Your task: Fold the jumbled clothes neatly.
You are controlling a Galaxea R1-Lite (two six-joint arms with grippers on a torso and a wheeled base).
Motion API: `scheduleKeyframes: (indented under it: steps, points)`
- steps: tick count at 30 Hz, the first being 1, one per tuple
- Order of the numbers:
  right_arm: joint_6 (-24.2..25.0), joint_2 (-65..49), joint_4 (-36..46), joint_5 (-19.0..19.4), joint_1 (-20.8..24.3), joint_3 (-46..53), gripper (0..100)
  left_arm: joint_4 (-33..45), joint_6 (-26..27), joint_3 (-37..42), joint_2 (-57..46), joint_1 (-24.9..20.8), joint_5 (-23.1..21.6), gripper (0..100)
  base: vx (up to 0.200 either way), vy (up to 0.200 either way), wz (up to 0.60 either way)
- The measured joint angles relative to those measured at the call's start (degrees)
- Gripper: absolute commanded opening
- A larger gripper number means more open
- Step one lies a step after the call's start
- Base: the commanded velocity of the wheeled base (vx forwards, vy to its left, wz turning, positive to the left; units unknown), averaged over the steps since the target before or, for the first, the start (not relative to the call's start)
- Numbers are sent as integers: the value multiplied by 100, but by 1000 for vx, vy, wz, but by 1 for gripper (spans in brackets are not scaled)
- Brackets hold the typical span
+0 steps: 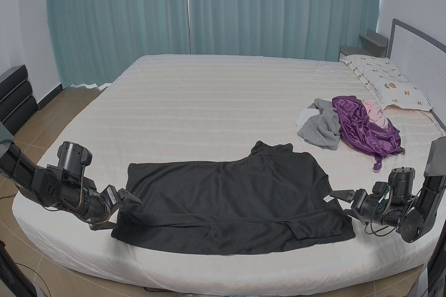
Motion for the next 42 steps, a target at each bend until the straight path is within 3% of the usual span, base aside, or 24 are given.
scheduleKeyframes:
  steps: [7, 12, 17, 31, 42]
  points:
    - [2, 60, 2, -2, 45, 11, 100, -140, -290, -89, 286, -422, 101, 100, 0, 0, 0]
    - [5, 88, 0, -13, 74, 15, 100, -299, -455, -222, 639, -720, 662, 100, 0, 0, 0]
    - [5, 107, 2, -24, 85, 11, 100, -316, -503, -491, 947, -940, 928, 100, 0, 0, 0]
    - [-5, 121, -2, -29, 54, -11, 100, -411, -1030, -1994, 1775, -607, 1363, 100, 0, 0, 0]
    - [-5, 124, -7, -21, 52, -7, 100, -681, -1219, -2110, 1714, -293, 1218, 100, 0, 0, 0]
